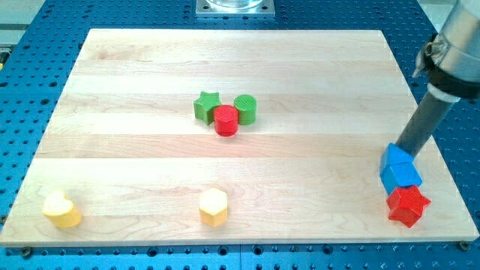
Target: Move the yellow blocks close to the blue triangle
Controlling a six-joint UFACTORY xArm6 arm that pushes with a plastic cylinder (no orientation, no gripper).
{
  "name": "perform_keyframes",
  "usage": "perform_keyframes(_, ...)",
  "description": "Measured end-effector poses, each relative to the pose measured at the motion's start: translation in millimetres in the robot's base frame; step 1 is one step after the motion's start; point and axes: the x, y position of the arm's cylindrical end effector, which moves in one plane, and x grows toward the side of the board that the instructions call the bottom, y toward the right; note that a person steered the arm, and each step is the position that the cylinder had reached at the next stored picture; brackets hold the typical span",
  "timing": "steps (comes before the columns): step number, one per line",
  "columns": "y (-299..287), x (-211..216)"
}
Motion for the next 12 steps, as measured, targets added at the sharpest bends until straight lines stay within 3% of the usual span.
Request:
perform_keyframes(1, -43, 0)
perform_keyframes(2, -122, 15)
perform_keyframes(3, -200, 61)
perform_keyframes(4, -214, 108)
perform_keyframes(6, -345, 107)
perform_keyframes(7, -347, 84)
perform_keyframes(8, -237, 47)
perform_keyframes(9, -140, 45)
perform_keyframes(10, -149, 50)
perform_keyframes(11, -180, 81)
perform_keyframes(12, -126, 92)
